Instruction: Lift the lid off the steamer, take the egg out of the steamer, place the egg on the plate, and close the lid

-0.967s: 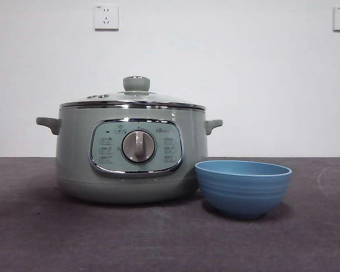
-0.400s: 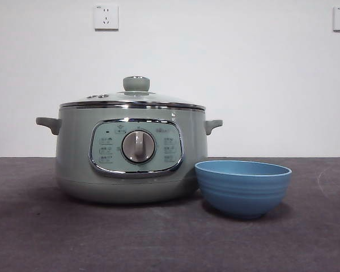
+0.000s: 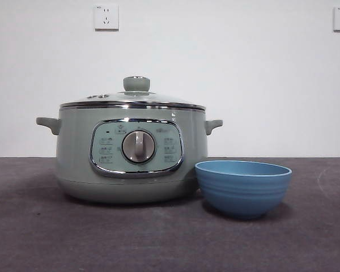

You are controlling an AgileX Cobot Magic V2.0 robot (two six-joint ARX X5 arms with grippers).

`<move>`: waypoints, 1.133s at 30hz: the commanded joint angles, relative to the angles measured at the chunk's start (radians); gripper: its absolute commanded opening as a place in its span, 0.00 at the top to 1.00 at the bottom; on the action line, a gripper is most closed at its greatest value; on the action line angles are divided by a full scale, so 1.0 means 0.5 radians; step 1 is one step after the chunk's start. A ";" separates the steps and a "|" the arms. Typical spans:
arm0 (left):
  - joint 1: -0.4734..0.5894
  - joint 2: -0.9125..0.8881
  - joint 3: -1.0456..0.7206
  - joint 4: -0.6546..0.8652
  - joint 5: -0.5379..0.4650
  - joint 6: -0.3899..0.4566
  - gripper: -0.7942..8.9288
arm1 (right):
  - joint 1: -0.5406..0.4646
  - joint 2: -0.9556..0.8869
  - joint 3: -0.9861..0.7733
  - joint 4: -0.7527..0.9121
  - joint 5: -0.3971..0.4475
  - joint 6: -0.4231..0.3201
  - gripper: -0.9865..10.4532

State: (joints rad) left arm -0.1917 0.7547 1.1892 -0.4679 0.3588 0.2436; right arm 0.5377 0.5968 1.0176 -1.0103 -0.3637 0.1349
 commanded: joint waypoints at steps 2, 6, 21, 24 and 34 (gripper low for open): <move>0.227 -0.238 -0.460 0.522 0.017 0.046 0.92 | 0.004 -0.003 0.002 0.009 0.005 0.006 0.91; 0.371 -0.523 -0.993 0.832 -0.011 0.047 0.92 | 0.004 -0.003 0.002 0.008 0.005 0.006 0.91; 0.562 -1.390 -2.190 0.919 -0.191 -0.099 0.92 | 0.004 -0.003 0.002 0.008 0.005 0.006 0.91; 0.563 -1.453 -2.274 0.843 -0.199 -0.161 0.92 | 0.004 -0.003 0.002 0.009 0.005 0.006 0.91; 0.567 -1.505 -2.371 0.581 -0.295 -0.275 0.92 | 0.004 -0.003 0.002 0.008 0.005 0.006 0.91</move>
State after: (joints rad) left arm 0.0879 0.0059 0.0174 -0.1734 0.2127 0.1276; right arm 0.5377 0.5968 1.0176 -1.0107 -0.3637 0.1352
